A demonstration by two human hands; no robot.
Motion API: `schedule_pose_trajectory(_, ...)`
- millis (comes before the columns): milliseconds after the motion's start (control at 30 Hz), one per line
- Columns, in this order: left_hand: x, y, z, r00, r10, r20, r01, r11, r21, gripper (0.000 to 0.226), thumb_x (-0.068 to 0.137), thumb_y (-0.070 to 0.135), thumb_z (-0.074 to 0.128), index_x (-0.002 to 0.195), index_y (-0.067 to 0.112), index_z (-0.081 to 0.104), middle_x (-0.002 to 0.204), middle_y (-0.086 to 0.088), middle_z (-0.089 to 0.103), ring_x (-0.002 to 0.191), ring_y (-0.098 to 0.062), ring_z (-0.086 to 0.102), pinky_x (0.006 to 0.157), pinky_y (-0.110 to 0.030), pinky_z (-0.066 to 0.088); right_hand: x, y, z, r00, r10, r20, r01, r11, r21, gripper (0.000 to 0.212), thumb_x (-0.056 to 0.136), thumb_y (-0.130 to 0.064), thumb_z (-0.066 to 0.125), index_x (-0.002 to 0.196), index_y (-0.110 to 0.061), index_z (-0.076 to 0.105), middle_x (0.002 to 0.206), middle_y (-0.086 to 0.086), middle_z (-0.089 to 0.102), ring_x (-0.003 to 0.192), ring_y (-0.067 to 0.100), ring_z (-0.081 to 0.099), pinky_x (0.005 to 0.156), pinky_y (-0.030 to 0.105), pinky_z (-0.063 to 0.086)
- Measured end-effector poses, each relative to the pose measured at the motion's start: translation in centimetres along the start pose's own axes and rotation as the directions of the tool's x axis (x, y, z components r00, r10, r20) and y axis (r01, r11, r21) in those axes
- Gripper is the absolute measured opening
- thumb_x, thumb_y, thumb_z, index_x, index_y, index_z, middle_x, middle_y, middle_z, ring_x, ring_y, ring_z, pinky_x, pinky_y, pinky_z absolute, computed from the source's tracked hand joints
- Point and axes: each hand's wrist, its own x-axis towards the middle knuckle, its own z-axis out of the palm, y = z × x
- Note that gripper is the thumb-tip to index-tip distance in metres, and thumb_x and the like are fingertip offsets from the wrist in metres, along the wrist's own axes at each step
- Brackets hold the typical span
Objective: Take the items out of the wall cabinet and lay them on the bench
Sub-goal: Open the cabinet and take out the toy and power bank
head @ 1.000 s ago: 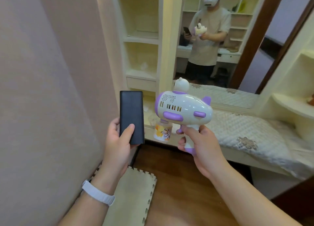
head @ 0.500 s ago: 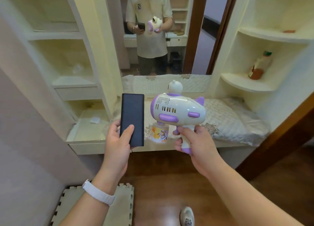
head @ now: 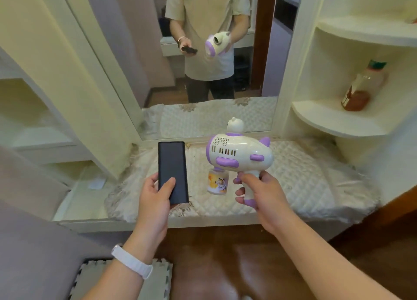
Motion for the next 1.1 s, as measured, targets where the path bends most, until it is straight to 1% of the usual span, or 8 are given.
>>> schedule_pose_trajectory(167, 2.9, -0.6, 1.8, 0.998, -0.040, -0.050, 0.041, 0.999, 0.017, 0.036, 0.096, 0.015, 0.056, 0.131, 0.013, 0.048, 0.119, -0.010, 0.066, 0.098, -0.024, 0.068, 0.066, -0.033, 0.057, 4.4, 0.0, -1.1, 0.998, 0.060, -0.001, -0.059, 0.996, 0.061, 0.011, 0.088, -0.007, 0.065, 0.099, -0.006, 0.062, 0.085, 0.014, 0.065, 0.053, 0.019, 0.050, 0.056, 0.033, 0.049)
schedule_pose_trajectory(267, 5.3, -1.1, 2.3, 0.996, -0.058, -0.069, 0.059, 0.998, 0.017, 0.037, 0.096, 0.015, 0.056, 0.132, 0.014, 0.047, 0.119, -0.009, 0.065, 0.100, -0.024, 0.067, 0.070, -0.036, 0.056, 7.0, 0.4, -1.1, 0.996, 0.088, 0.002, -0.088, 0.996, 0.035, 0.011, 0.089, -0.008, 0.065, 0.099, -0.006, 0.062, 0.085, 0.014, 0.065, 0.053, 0.019, 0.050, 0.056, 0.033, 0.050)
schedule_pose_trajectory(500, 12.5, -3.5, 2.5, 0.987, -0.130, -0.098, 0.131, 0.991, 0.002, 0.034, 0.096, 0.013, 0.057, 0.128, 0.013, 0.047, 0.113, -0.008, 0.066, 0.094, -0.023, 0.067, 0.071, -0.036, 0.055, 13.6, 1.6, 1.6, 0.987, 0.161, -0.026, -0.161, 0.986, -0.031, 0.009, 0.089, -0.007, 0.065, 0.097, -0.004, 0.061, 0.085, 0.014, 0.064, 0.052, 0.019, 0.048, 0.058, 0.034, 0.050)
schedule_pose_trajectory(600, 16.4, -4.8, 1.7, 0.977, -0.190, -0.099, 0.189, 0.982, -0.022, 0.033, 0.095, 0.012, 0.057, 0.127, 0.012, 0.049, 0.109, -0.008, 0.067, 0.089, -0.021, 0.068, 0.066, -0.033, 0.055, 16.9, 2.5, 3.6, 0.980, 0.194, -0.045, -0.197, 0.978, -0.074, 0.012, 0.090, -0.008, 0.065, 0.101, -0.003, 0.061, 0.087, 0.013, 0.064, 0.055, 0.020, 0.046, 0.058, 0.033, 0.049)
schedule_pose_trajectory(700, 20.5, -6.1, 0.0, 0.967, -0.238, -0.093, 0.238, 0.971, -0.008, 0.034, 0.095, 0.014, 0.058, 0.127, 0.012, 0.049, 0.112, -0.009, 0.066, 0.090, -0.021, 0.068, 0.062, -0.030, 0.053, 20.3, 3.8, 6.0, 0.970, 0.233, -0.066, -0.239, 0.965, -0.108, 0.013, 0.090, -0.008, 0.065, 0.100, -0.003, 0.062, 0.089, 0.014, 0.063, 0.059, 0.021, 0.046, 0.059, 0.033, 0.047)
schedule_pose_trajectory(867, 27.7, -7.8, -4.1, 0.952, -0.284, -0.118, 0.286, 0.958, -0.002, 0.031, 0.094, 0.010, 0.059, 0.124, 0.011, 0.050, 0.110, -0.009, 0.066, 0.091, -0.021, 0.067, 0.071, -0.035, 0.054, 25.1, 6.7, 10.3, 0.953, 0.295, -0.072, -0.304, 0.933, -0.191, 0.017, 0.087, -0.008, 0.063, 0.102, 0.000, 0.062, 0.089, 0.013, 0.064, 0.058, 0.023, 0.044, 0.059, 0.033, 0.048)
schedule_pose_trajectory(1000, 31.7, -9.2, -7.0, 0.934, -0.327, -0.140, 0.333, 0.943, 0.021, 0.032, 0.094, 0.012, 0.059, 0.125, 0.013, 0.052, 0.113, -0.008, 0.066, 0.094, -0.020, 0.067, 0.074, -0.034, 0.054, 27.7, 8.4, 13.5, 0.930, 0.363, -0.061, -0.368, 0.913, -0.176, 0.014, 0.087, -0.006, 0.061, 0.101, -0.002, 0.062, 0.085, 0.012, 0.063, 0.059, 0.021, 0.043, 0.059, 0.033, 0.044)
schedule_pose_trajectory(1100, 33.3, -10.5, -8.4, 0.919, -0.354, -0.174, 0.363, 0.931, 0.024, 0.030, 0.094, 0.011, 0.060, 0.122, 0.016, 0.053, 0.115, -0.008, 0.066, 0.096, -0.019, 0.066, 0.082, -0.038, 0.055, 29.6, 9.7, 15.8, 0.914, 0.403, -0.040, -0.403, 0.895, -0.189, 0.011, 0.088, -0.006, 0.060, 0.099, -0.004, 0.063, 0.085, 0.011, 0.062, 0.058, 0.020, 0.043, 0.057, 0.032, 0.044)
